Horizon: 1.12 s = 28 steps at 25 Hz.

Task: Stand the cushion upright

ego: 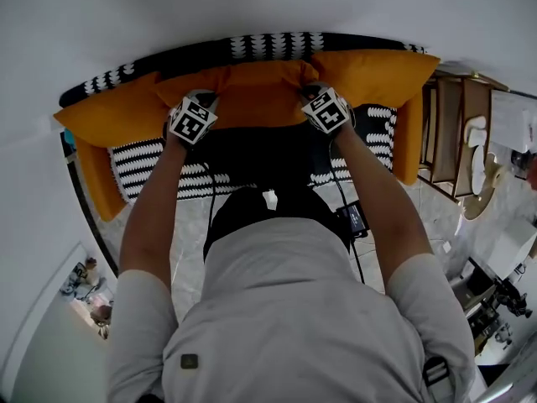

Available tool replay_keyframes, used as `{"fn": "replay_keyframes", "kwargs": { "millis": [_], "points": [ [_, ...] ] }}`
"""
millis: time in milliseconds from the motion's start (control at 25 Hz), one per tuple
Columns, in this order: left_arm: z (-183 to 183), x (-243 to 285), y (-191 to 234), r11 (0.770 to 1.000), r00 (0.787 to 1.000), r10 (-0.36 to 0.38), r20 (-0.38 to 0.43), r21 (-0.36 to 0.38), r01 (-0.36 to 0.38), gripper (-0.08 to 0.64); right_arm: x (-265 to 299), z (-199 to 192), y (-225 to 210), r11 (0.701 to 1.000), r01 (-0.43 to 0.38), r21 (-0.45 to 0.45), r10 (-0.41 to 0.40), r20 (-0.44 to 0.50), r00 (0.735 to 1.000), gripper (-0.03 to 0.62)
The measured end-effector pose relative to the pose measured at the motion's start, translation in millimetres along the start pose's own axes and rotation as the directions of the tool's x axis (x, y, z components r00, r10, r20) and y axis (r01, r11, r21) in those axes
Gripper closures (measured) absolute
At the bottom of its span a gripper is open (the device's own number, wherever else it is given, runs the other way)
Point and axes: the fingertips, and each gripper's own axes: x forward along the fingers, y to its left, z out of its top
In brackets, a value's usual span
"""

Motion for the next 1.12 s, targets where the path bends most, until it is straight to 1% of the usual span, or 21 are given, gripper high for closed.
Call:
{"fn": "replay_keyframes", "kwargs": {
  "millis": [80,120,280,440,560,680,840,920,1120],
  "points": [
    [2,13,4,1.000,1.000,-0.015,-0.009,0.022,0.015,0.551,10,-1,-10,1.000,0.000,-0.010,0.000,-0.012,1.000,0.549],
    [2,20,6,1.000,1.000,-0.020,-0.012,0.021,0.020,0.551,15,-2,-15,1.000,0.000,-0.012,0.000,-0.021,1.000,0.549],
    [-6,43,15,1.000,0.999,-0.026,-0.038,-0.013,0.026,0.551,35,-5,-27,1.000,-0.013,-0.022,0.012,-0.042,0.999,0.546],
    [-4,60,31,0.997,1.000,-0.023,-0.021,-0.076,0.022,0.551,51,-10,-39,0.999,-0.014,0.037,0.016,-0.062,0.998,0.546],
    [-3,67,37,0.997,1.000,-0.014,-0.021,-0.073,0.013,0.549,60,-9,-46,0.999,-0.007,0.040,0.010,-0.076,0.997,0.547],
    [-4,67,40,0.996,1.000,-0.006,-0.016,-0.089,0.004,0.529,62,-8,-47,0.999,-0.002,0.045,0.006,-0.082,0.997,0.536],
    [-5,59,43,0.995,1.000,0.013,0.022,-0.095,-0.011,0.480,57,-8,-49,1.000,0.012,0.028,-0.010,-0.090,0.996,0.464],
    [-6,53,43,0.994,0.999,0.031,0.035,-0.108,-0.028,0.459,51,-7,-52,0.999,0.029,0.017,-0.028,-0.093,0.995,0.418],
    [-4,24,45,0.982,0.988,0.126,0.094,-0.150,-0.111,0.396,34,-2,-57,0.993,0.095,0.069,-0.092,-0.044,0.995,0.290]
  ]
}}
